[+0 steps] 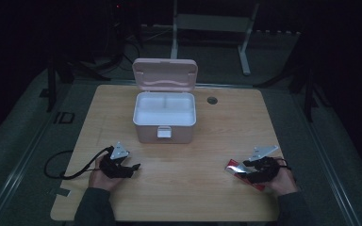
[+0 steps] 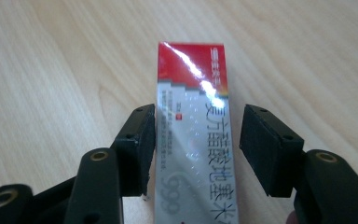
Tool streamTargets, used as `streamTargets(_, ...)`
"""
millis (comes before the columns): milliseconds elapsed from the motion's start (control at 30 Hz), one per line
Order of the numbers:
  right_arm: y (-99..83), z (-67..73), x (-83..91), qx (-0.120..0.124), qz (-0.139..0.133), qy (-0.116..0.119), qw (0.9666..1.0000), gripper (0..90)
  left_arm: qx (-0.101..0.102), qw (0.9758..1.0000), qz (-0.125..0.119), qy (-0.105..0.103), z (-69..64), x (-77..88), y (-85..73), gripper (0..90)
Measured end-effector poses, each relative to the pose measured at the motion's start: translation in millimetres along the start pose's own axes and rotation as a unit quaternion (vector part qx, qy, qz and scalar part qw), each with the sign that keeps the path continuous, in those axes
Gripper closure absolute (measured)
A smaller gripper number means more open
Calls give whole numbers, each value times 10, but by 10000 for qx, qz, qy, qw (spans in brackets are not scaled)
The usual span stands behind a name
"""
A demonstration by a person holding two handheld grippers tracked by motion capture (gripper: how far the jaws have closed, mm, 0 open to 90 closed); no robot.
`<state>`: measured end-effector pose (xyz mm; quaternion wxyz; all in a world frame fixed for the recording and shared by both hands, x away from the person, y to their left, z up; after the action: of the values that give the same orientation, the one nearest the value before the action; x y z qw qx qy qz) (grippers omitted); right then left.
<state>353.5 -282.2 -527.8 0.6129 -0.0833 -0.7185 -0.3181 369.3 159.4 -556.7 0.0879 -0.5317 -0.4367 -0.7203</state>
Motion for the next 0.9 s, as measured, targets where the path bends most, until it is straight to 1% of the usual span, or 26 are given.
streamTargets(33, 15, -8, 13, -30, -46, -12, 10000, 457, 21, 10000, -28, -47, -6, 2, 9, 306)
streamTargets(67, 39, -15, 25, -43, -114, -15, 9999, 465, -6, 9999, -19, -99, -6, 6, 12, 328)
streamTargets(100, 65, -19, 39, -73, -156, -22, 9998, 477, -4, 9999, -10, -106, -1, 9, 17, 342)
streamTargets(167, 137, -25, 65, -83, -248, -45, 9996, 491, -51, 9999, 5, -94, 7, 20, 34, 342)
streamTargets(233, 238, -20, 94, -107, -348, -37, 9993, 499, -26, 9999, -53, -101, 13, 42, 72, 345)
streamTargets(267, 296, -18, 105, -99, -376, -59, 9992, 502, -58, 9999, -74, -86, 28, 63, 91, 348)
streamTargets(300, 361, -13, 114, -58, -414, -65, 9991, 503, -30, 9999, -135, -97, 39, 87, 118, 354)
streamTargets(333, 361, -13, 114, -58, -414, -65, 9991, 503, -30, 9999, -135, -97, 39, 87, 118, 356)
streamTargets(367, 429, -8, 122, -25, -442, -66, 9990, 503, 12, 9995, -265, -151, 64, 138, 170, 356)
streamTargets(400, 558, 3, 137, 26, -494, -63, 9988, 502, 37, 9993, -329, -172, 76, 159, 192, 356)
streamTargets(433, 617, 6, 142, 44, -527, -77, 9986, 503, 40, 9992, -361, -176, 99, 191, 217, 357)
streamTargets(500, 771, 15, 159, 111, -580, -75, 9982, 503, 126, 9988, -400, -251, 132, 246, 268, 364)
streamTargets(567, 924, 10, 173, 137, -665, -89, 9977, 507, 137, 9987, -448, -223, 176, 291, 324, 364)
streamTargets(600, 998, 6, 179, 129, -695, -85, 9975, 509, 137, 9988, -419, -204, 200, 311, 347, 364)
streamTargets(633, 1071, -1, 187, 135, -744, -109, 9971, 509, 143, 9989, -420, -179, 225, 331, 375, 374)
streamTargets(700, 1226, -7, 199, 126, -822, -81, 9965, 509, 178, 9988, -441, -137, 287, 379, 440, 391)
streamTargets(733, 1226, -7, 199, 126, -822, -81, 9965, 509, 178, 9988, -441, -137, 287, 379, 440, 399)
streamTargets(767, 1290, -13, 200, 123, -853, -90, 9962, 509, 219, 9983, -514, -146, 335, 429, 508, 399)
streamTargets(800, 1408, -30, 203, 82, -908, -82, 9958, 508, 217, 9980, -564, -162, 355, 456, 545, 399)
streamTargets(833, 1461, -40, 207, 63, -940, -66, 9955, 507, 233, 9978, -599, -157, 371, 481, 582, 399)
streamTargets(900, 1559, -52, 221, 55, -1000, -69, 9949, 501, 202, 9977, -646, -101, 411, 538, 654, 394)
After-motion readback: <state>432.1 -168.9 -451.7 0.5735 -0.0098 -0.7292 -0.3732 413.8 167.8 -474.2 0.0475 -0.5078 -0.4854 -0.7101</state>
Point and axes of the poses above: each handheld gripper's, and its own axes: x roughly backward along the jaws, y roughly out of its top, z roughly to its left, the point moved 8 cm from there along -x, roughly forward along the jaws, and after that the axes turned 14 degrees about z, right-handed, at the moved point
